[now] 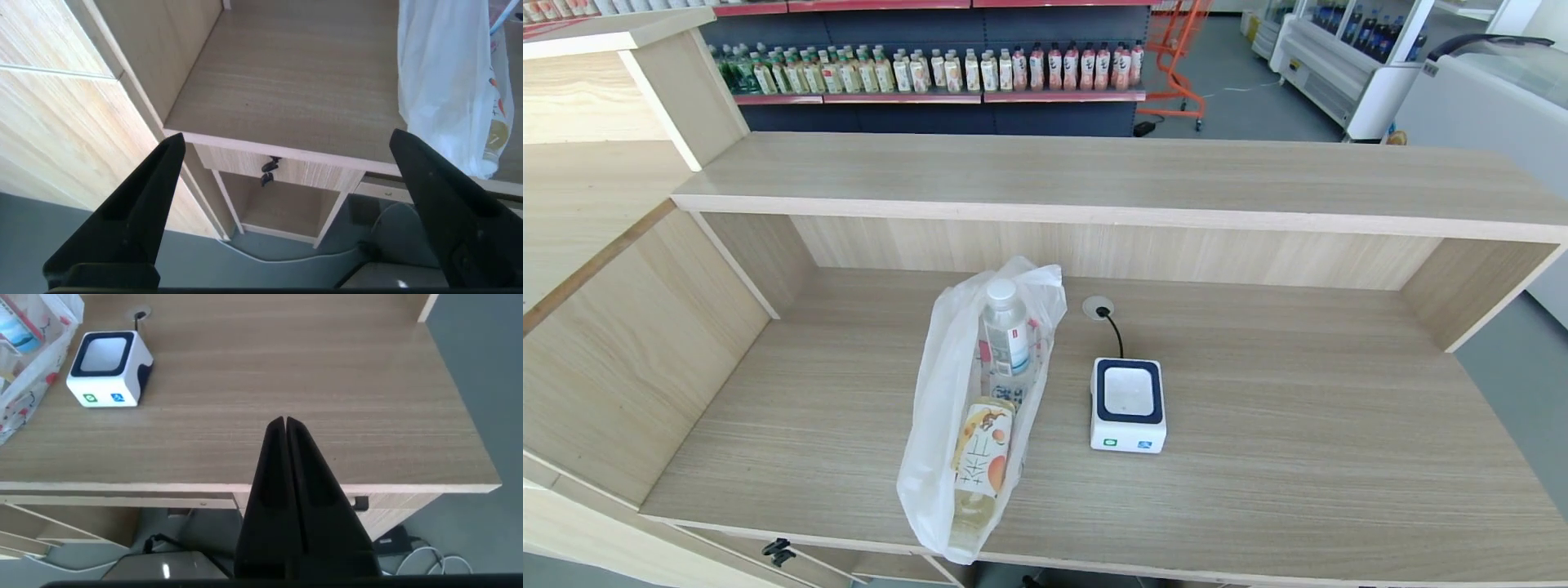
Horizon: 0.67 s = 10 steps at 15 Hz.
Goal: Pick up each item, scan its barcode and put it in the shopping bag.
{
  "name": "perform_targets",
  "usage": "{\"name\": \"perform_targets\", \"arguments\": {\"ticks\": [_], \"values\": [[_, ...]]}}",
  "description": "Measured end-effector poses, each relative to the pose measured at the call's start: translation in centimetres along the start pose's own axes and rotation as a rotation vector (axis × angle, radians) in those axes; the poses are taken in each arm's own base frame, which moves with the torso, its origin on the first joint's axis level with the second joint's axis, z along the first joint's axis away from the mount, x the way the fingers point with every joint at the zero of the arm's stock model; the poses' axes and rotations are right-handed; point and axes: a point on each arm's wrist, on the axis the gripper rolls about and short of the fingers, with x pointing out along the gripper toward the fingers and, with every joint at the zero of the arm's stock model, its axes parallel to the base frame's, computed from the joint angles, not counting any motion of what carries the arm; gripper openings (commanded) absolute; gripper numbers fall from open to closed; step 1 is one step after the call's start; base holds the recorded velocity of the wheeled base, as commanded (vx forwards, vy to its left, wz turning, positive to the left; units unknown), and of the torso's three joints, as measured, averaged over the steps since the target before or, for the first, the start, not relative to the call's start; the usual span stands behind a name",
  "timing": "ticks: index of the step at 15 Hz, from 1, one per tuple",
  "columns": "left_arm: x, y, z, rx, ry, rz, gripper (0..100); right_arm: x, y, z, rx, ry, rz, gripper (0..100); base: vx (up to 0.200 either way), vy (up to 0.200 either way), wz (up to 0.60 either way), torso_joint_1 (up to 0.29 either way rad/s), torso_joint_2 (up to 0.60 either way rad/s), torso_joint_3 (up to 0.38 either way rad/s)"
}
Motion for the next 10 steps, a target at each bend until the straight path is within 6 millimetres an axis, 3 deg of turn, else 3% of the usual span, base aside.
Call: {"name": "perform_targets", "arguments": {"ticks": [10], "values": [[0.00, 0.00, 0.00, -0.001, 0.000, 0.002, 100, 0.01, 0.00, -0.02, 0.001, 0.002, 0.001, 0, 0.000, 0.000, 0.00, 0.000, 0.00, 0.000]]}}
